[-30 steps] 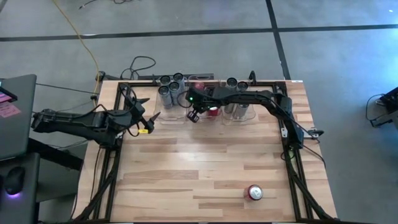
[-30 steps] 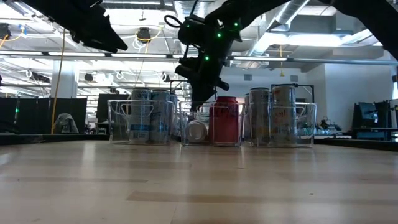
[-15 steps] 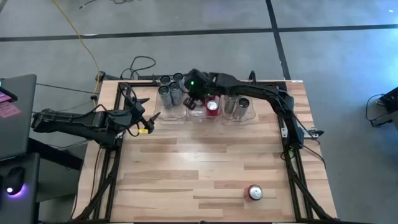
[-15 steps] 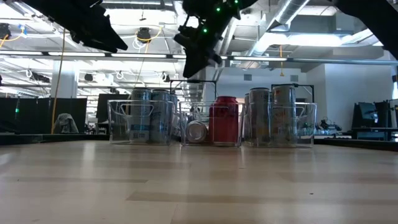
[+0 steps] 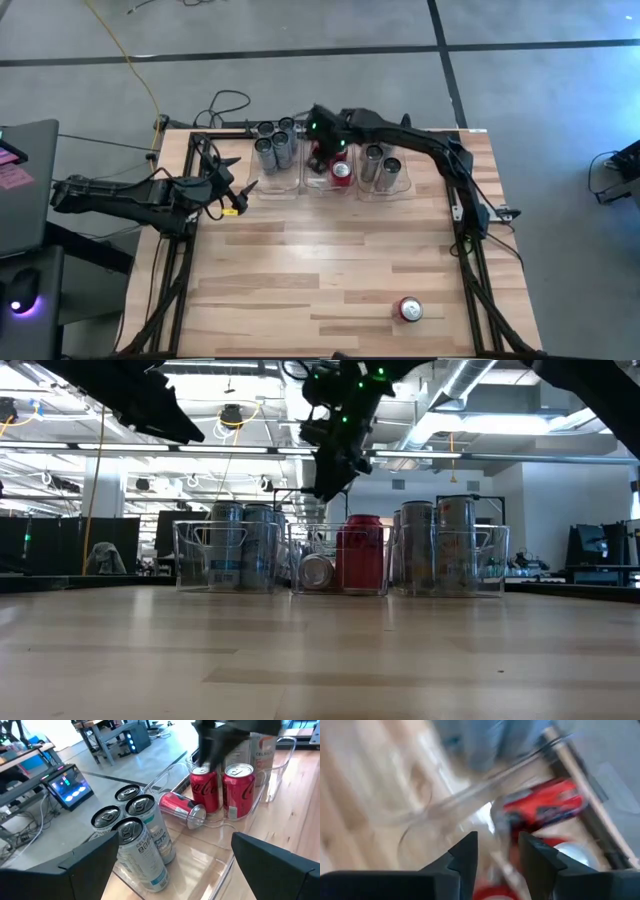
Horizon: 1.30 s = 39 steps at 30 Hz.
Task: Sort soda cans
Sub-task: Move the middle transparent bin to the center of the table
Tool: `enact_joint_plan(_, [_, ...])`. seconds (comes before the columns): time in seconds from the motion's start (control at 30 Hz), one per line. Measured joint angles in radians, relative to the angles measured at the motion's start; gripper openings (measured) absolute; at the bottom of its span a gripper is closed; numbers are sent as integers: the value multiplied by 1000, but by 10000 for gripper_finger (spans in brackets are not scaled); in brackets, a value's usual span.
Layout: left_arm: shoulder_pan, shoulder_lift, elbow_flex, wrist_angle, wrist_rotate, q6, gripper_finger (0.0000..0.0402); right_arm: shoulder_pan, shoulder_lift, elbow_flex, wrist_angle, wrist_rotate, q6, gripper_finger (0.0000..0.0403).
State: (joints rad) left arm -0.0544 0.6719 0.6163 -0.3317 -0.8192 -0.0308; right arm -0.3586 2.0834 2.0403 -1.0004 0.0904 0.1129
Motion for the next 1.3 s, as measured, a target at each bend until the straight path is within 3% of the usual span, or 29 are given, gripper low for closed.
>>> enact_joint_plan(0.27, [0,0,1,-87,2,-94,380,174,0,0,-107,38,-138,134])
enact_joint_plan(0.47, [0,0,1,-152,11,-224,380,222,0,-61,-93,43,-163,193])
enact_joint_plan(0.67, [-2,0,1,-138,41,-241,380,206,-1,-169,-8,44,-140,273])
enact_joint_plan(0.87, [-2,0,1,-83,42,-170,380,169,-1,-213,36,98,-147,293])
enact_joint_plan(1.1, [-2,0,1,-40,43,-106,380,146,-1,-233,55,91,-177,260])
enact_joint_plan(1.2, [-2,0,1,-40,44,-107,380,156,-3,-232,54,47,-169,208])
enact_joint_plan(1.3, [-2,0,1,-40,45,-112,380,183,-3,-232,45,27,-165,132])
